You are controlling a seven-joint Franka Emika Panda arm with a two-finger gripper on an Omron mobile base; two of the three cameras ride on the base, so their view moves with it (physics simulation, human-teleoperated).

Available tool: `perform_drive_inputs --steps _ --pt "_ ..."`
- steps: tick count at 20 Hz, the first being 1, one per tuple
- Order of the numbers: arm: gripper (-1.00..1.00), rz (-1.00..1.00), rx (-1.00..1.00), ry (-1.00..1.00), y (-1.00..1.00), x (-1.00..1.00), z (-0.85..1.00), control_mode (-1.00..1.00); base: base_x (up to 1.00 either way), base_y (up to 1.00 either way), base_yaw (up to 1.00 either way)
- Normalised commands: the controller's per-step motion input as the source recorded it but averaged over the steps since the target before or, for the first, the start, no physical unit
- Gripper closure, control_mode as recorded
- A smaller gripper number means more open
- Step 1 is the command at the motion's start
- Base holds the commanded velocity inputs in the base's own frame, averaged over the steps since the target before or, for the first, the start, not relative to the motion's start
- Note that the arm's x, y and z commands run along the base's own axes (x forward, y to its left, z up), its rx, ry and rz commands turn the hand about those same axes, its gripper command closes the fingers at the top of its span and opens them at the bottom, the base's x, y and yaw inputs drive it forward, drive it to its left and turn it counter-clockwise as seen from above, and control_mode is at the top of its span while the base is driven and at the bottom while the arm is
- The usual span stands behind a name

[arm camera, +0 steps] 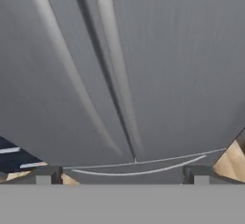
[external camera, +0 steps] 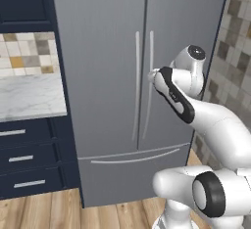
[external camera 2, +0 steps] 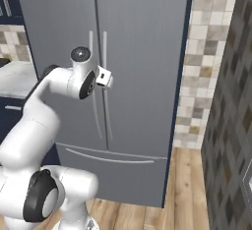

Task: Open the fridge, remove the peach, squash, and steak, and place them on any counter.

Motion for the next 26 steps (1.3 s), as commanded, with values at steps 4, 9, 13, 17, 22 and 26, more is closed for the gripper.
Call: perform_drive_inputs --steps 4,9,13,17,22,26 --pt "-1.0 -0.04 0.02 -0.23 0.0 0.52 0.0 -1.0 0.0 0.0 0.0" --pt "-1.0 -0.06 0.02 -0.08 0.01 0.62 0.0 -1.0 0.0 0.0 0.0" --pt "-1.0 -0.02 0.0 -0.04 0.0 0.58 0.0 -1.0 0.0 0.0 0.0" --pt "-1.0 -0.01 0.03 0.0 0.0 0.62 -0.05 -1.0 0.0 0.0 0.0" --pt "-1.0 0.0 0.02 0.0 0.0 0.77 -0.21 -1.0 0.0 0.0 0.0" --pt "-1.0 0.0 0.01 0.0 0.0 0.89 -0.23 -1.0 0.0 0.0 0.0"
